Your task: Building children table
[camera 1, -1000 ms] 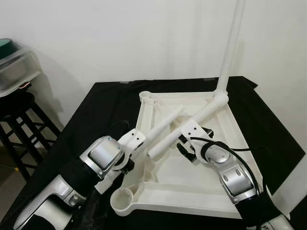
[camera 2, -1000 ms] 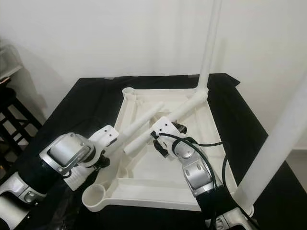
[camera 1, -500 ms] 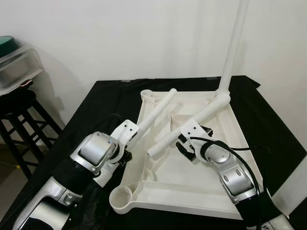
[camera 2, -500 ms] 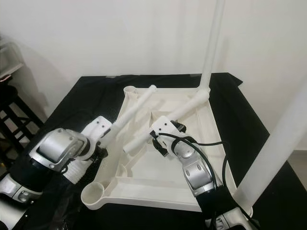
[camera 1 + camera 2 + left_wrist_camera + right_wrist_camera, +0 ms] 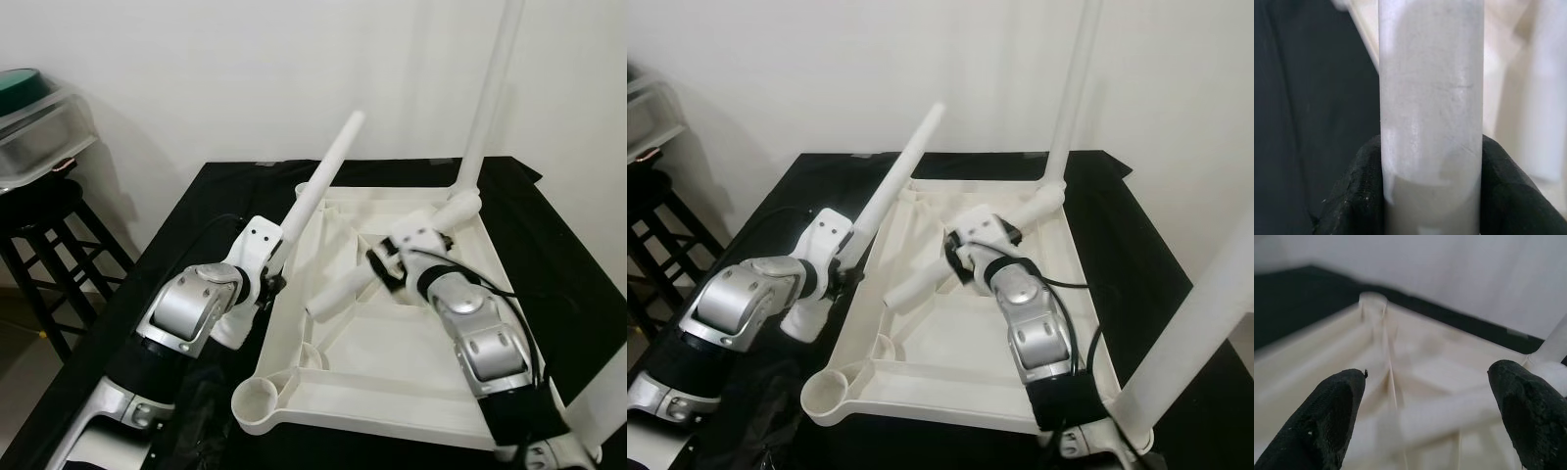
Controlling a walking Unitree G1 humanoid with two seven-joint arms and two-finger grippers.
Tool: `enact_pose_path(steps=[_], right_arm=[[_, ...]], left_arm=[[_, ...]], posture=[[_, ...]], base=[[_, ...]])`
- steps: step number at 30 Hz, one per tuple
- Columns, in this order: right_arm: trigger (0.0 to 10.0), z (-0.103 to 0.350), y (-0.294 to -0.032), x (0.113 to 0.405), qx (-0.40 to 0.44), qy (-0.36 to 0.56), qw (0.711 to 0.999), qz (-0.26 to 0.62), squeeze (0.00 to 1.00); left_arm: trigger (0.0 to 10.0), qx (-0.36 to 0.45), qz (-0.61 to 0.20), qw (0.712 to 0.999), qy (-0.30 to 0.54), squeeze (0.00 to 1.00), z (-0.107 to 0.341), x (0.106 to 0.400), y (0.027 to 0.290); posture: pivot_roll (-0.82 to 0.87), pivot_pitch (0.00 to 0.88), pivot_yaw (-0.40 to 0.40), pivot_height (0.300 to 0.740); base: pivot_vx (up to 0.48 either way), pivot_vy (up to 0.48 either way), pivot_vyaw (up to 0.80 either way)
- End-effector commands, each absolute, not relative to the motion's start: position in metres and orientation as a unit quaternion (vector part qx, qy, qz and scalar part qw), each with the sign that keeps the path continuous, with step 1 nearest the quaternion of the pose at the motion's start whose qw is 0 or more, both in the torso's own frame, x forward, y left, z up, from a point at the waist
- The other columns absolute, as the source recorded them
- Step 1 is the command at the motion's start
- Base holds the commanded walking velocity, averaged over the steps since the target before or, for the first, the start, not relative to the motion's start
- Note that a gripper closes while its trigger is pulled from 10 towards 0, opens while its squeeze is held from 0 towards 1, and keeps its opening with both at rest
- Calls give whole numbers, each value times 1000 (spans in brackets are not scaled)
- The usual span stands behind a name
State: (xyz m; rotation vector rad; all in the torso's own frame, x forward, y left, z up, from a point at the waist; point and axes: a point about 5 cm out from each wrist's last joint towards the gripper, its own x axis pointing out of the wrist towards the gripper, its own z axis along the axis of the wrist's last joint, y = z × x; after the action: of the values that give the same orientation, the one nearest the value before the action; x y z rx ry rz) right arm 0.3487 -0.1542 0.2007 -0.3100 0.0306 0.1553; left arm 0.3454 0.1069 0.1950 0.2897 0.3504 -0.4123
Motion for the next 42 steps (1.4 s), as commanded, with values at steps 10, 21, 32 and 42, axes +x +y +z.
enact_pose_path(steps=[10,21,32,42], right_arm=[[10000,237,-114,321,155,-101,926,330,0],[10000,249,-113,289,130,-132,843,505,0],[10000,255,-120,267,97,-118,768,622,0],[10000,244,-122,269,86,-96,777,617,0]], left_arm=[[0,17,-259,965,-37,0,238,337,113],[10000,-124,-483,858,-124,0,262,290,112],[10000,-101,-599,786,-117,0,254,262,112],[10000,-116,-537,821,-155,0,261,277,119]], posture=[[10,0,37,740],[6,0,21,740],[0,0,13,740],[-8,0,11,740]], base=[[0,0,0],[0,0,0],[0,0,0],[0,0,0]])
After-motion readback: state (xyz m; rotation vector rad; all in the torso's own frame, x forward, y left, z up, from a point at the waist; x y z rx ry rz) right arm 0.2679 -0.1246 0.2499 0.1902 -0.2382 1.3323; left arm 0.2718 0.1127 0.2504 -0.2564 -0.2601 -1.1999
